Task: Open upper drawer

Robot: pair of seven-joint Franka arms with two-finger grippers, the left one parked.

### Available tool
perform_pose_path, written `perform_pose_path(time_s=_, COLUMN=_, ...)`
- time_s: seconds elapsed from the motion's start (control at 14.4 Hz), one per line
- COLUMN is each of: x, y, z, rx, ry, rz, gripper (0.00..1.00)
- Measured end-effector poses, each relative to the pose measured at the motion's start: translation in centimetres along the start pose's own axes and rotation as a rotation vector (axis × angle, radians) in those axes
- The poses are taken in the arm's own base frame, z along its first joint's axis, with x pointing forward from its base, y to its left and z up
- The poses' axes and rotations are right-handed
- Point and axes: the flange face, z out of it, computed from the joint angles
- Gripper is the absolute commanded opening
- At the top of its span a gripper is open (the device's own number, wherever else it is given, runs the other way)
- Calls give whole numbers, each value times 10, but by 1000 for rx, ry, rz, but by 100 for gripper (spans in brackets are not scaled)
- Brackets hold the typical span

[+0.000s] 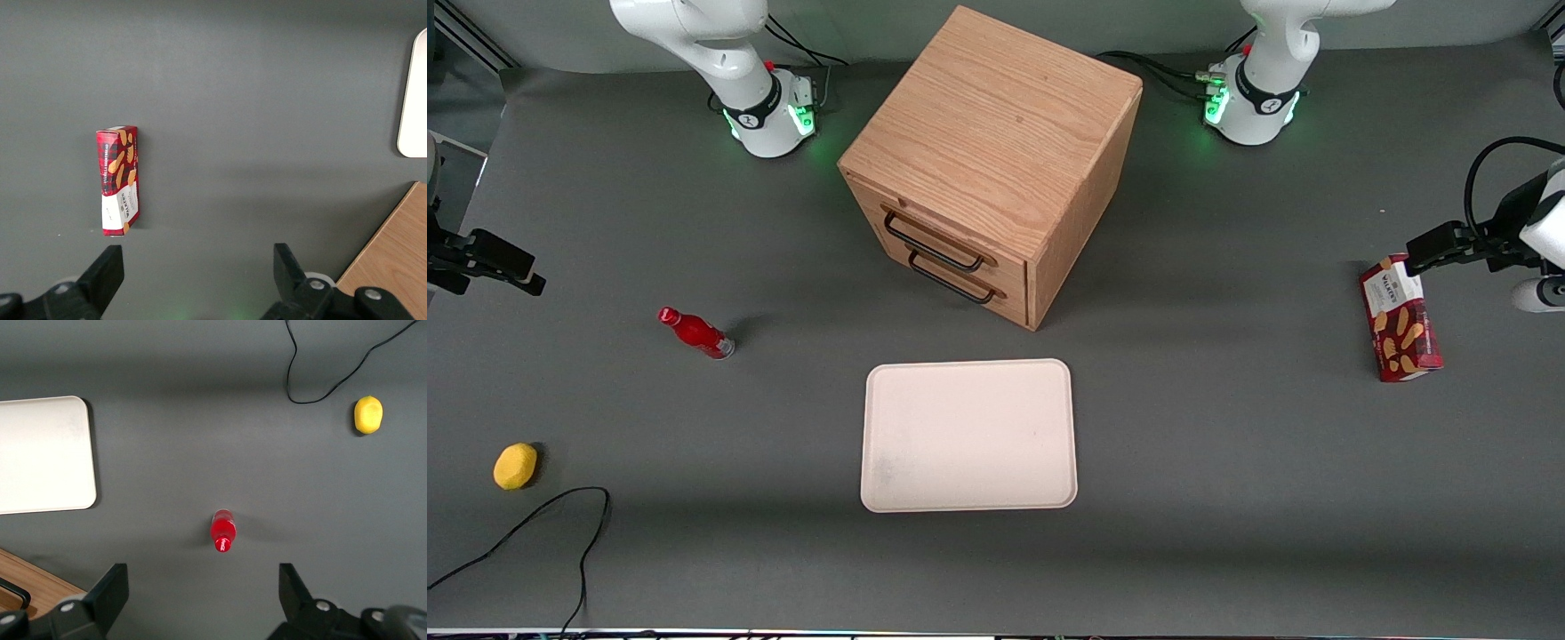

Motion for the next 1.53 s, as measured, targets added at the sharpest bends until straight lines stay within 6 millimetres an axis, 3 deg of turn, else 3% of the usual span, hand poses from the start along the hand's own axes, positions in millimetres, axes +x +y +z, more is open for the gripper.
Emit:
perform_pose_path(time_s=0.76, x=0, y=0, z=0, rx=0, ry=-1, rz=-1, gripper=100)
perform_pose_path(time_s=0.97, x=0, y=-10, z=0, rx=1, ry=0, rz=-17, gripper=100)
perform_pose_path(time_s=1.18, x=1, y=-36, z=4, rx=4, ry=-6, rz=-62, gripper=100)
perform_pose_path(time_s=1.53, x=2, y=-106, z=19, rx=11, ry=-13, rz=-182, gripper=100)
